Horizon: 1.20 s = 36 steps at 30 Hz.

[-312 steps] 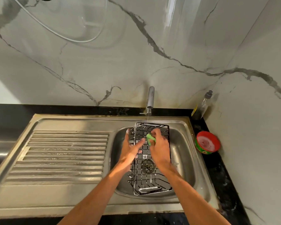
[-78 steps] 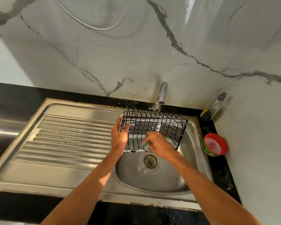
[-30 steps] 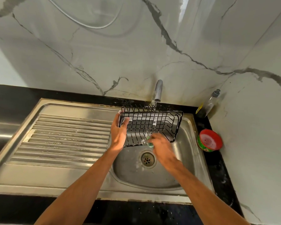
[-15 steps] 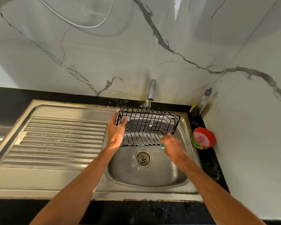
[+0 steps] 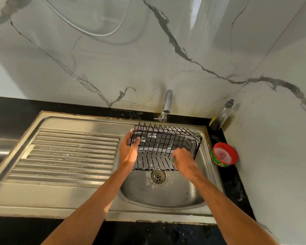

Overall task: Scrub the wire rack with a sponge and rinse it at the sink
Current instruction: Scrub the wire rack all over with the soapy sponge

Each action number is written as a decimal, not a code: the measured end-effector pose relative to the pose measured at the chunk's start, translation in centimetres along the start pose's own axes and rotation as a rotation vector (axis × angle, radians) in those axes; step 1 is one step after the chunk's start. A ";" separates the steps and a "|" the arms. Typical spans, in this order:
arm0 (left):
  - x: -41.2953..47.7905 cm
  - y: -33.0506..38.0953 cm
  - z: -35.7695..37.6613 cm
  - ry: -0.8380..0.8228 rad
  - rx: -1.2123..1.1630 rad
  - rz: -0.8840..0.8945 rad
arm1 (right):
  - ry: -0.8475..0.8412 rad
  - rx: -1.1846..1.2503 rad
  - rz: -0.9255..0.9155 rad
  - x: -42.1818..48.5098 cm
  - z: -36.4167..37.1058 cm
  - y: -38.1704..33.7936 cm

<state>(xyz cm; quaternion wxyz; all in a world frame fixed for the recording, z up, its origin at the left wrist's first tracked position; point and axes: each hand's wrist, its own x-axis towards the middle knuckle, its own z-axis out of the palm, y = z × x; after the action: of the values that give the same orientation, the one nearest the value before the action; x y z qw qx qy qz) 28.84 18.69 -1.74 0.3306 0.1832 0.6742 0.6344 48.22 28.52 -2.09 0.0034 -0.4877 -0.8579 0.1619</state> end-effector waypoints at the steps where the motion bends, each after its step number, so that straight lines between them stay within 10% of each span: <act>1: 0.0 -0.3 -0.2 0.009 0.004 -0.006 | -0.023 0.048 0.006 0.4 -0.4 0.4; 6: 0.0 -0.6 0.0 0.060 -0.036 -0.039 | 0.129 0.138 -0.010 1.4 0.5 -1.2; 12: 0.1 -1.4 -0.4 0.043 -0.048 -0.070 | -0.101 0.346 -0.079 0.2 -1.2 0.4; 18: -0.2 -2.6 0.1 0.146 -0.173 -0.163 | 0.476 1.059 0.446 -4.0 0.4 0.5; 23: -0.8 -3.2 1.2 0.125 -0.350 -0.326 | 0.109 1.620 0.635 -3.8 1.1 -3.8; 36: -4.6 -5.0 -2.0 -0.470 -0.179 -0.534 | 0.121 1.227 0.689 -2.6 2.6 -0.8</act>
<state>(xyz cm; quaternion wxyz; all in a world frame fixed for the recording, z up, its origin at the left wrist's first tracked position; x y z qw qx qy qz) 31.64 13.57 -5.67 0.6452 0.1118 0.5458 0.5228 48.49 25.19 -3.95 0.2741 -0.6498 -0.4067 0.5807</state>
